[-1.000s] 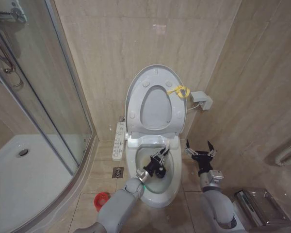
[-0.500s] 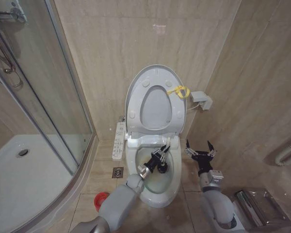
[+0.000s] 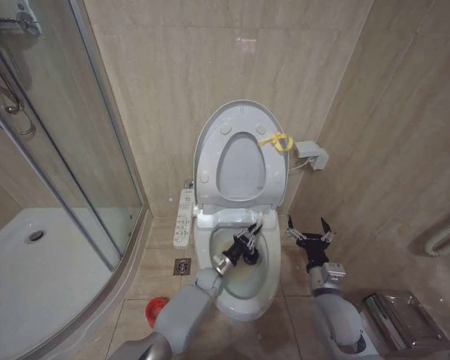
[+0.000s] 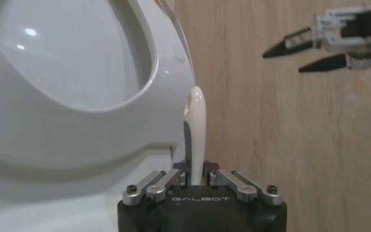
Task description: Open the toilet lid, clean the toilet bowl with a toilet brush, close the toilet lid, and flush.
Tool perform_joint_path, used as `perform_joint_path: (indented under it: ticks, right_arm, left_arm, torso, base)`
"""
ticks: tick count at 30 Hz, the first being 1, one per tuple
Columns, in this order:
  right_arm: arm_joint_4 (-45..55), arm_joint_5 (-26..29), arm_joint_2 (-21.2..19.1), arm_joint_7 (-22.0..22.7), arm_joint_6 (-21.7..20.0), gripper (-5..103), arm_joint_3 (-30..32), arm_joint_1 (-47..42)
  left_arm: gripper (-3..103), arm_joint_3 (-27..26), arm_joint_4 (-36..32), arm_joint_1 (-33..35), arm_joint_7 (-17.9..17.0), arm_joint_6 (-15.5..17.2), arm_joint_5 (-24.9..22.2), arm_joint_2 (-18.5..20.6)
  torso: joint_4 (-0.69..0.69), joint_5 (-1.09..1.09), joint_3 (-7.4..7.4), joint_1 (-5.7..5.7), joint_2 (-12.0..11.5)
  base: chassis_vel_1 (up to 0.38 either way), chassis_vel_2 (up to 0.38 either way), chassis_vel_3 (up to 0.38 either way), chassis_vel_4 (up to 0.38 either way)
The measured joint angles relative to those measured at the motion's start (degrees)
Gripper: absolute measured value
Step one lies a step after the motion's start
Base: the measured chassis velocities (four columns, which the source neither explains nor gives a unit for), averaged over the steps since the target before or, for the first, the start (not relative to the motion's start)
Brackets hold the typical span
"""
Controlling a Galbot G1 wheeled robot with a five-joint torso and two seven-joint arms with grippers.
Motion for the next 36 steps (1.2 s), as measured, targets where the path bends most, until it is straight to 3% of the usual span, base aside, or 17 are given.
perform_joint_path:
  ticks: [23,29,36]
  right_arm:
    - [0.0,0.0,0.0,0.0,0.0,100,0.0,0.0]
    - [0.0,0.0,0.0,0.0,0.0,100,0.0,0.0]
    - [0.0,0.0,0.0,0.0,0.0,100,0.0,0.0]
  left_arm:
    - [15,-0.6,-1.6,-0.8,-0.6,0.5,-0.5,-1.0]
    - [15,-0.1,0.7,0.0,0.0,0.3,0.2,-0.9]
    - [15,-0.2,-0.4,-0.9,-0.3,0.3,0.0,-1.1]
  torso:
    - [-0.02,0.0,0.0,0.0,0.0]
    - [0.04,0.01,0.0,0.0,0.0]
    - [-0.01,0.0,0.0,0.0,0.0]
  base:
    - [0.0,0.0,0.0,0.0]
    - [0.0,0.0,0.0,0.0]
    - [0.0,0.0,0.0,0.0]
